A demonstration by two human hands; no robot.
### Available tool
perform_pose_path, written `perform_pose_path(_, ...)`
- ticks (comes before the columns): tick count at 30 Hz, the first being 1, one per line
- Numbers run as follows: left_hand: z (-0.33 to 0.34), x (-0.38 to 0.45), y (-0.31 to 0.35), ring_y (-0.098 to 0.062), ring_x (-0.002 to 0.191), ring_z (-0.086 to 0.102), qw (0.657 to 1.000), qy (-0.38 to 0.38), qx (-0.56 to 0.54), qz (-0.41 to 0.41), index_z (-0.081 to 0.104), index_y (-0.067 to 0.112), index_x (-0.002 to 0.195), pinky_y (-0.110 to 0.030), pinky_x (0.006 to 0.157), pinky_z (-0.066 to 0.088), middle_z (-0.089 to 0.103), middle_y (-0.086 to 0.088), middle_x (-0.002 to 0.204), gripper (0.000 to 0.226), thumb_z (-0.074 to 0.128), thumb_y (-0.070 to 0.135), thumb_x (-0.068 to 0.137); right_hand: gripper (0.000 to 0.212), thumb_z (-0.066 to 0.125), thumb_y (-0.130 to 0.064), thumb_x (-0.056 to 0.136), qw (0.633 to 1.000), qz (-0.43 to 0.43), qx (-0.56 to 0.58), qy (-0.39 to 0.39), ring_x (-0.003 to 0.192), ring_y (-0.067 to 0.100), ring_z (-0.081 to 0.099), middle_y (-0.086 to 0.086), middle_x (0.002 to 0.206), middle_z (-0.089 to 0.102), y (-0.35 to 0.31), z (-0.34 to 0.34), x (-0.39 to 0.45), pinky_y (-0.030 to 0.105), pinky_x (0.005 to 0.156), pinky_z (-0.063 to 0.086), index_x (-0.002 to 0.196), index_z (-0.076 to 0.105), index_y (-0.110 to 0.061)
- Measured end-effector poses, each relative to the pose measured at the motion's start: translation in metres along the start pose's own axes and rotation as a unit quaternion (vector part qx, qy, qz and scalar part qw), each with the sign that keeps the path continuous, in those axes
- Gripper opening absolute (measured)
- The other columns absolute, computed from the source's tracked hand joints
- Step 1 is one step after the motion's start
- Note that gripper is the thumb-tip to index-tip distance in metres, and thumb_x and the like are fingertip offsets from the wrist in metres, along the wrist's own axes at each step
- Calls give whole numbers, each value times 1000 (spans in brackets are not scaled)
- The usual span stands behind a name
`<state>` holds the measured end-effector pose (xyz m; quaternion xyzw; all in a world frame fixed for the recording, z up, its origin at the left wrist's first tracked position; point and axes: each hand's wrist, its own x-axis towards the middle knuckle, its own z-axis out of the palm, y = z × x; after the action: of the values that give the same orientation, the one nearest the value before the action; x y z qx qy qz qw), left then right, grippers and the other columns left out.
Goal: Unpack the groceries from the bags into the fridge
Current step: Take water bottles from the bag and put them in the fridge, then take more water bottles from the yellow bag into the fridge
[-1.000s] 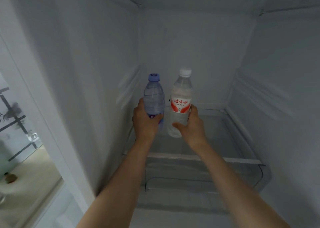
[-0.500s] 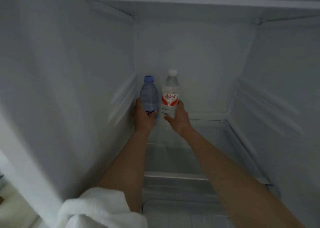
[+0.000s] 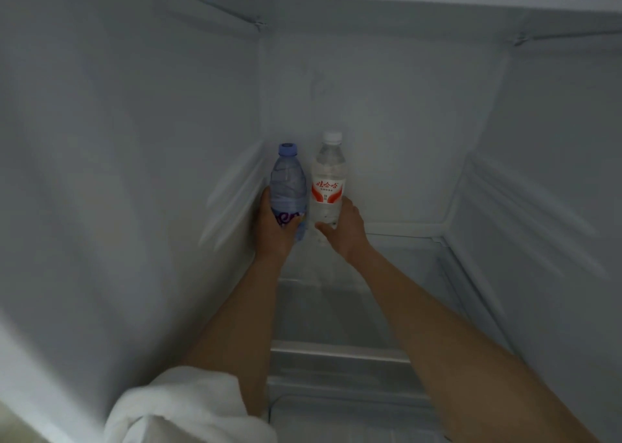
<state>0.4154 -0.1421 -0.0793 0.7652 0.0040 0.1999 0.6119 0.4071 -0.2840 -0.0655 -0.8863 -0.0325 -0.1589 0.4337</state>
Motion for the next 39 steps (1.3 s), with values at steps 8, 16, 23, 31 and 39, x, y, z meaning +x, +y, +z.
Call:
perform_pose_path(8, -4, -35, 28, -30, 116, 56, 994, 95, 23, -41, 50, -2, 128, -23, 86, 39, 57, -18, 127, 51, 71, 7, 82, 63, 58, -16, 93, 998, 57, -6, 4, 133, 28, 39, 17, 145, 39, -1, -17, -38, 29, 108, 29, 146, 25, -1)
perform_pose_path(16, -13, -130, 34, -27, 111, 54, 997, 57, 16, 53, 54, 5, 126, -42, 98, 46, 61, -8, 117, 42, 56, -2, 85, 42, 56, -11, 93, 993, 50, 54, 94, 110, 22, 56, 13, 124, 58, -35, -44, -129, 24, 97, 43, 134, 46, -3)
perform_pose_path(23, -69, -243, 48, -19, 103, 58, 990, -90, -47, 102, 55, 20, 121, -45, 92, 48, 64, 6, 104, 35, 51, 8, 88, 32, 55, -3, 91, 972, 52, 61, 220, 90, 11, 58, 5, 105, 62, -64, -51, -274, 0, 71, 40, 122, 55, -3)
perform_pose_path(31, -138, -374, 37, -13, 94, 62, 960, -260, -36, 98, 60, 22, 114, -34, 85, 51, 70, 9, 95, 23, 53, 13, 94, 29, 57, -9, 93, 953, 138, 46, 265, 95, 1, 60, 0, 111, 64, -75, -44, -458, 10, 82, 45, 122, 56, -8)
perform_pose_path(39, -175, -491, 11, -10, 91, 66, 904, -399, 3, 152, 62, 18, 113, -27, 85, 55, 70, 1, 96, 21, 56, 13, 94, 31, 55, -15, 94, 931, 234, -3, 278, 107, 8, 61, -1, 115, 64, -78, -32, -620, 24, 93, 50, 125, 54, -13)
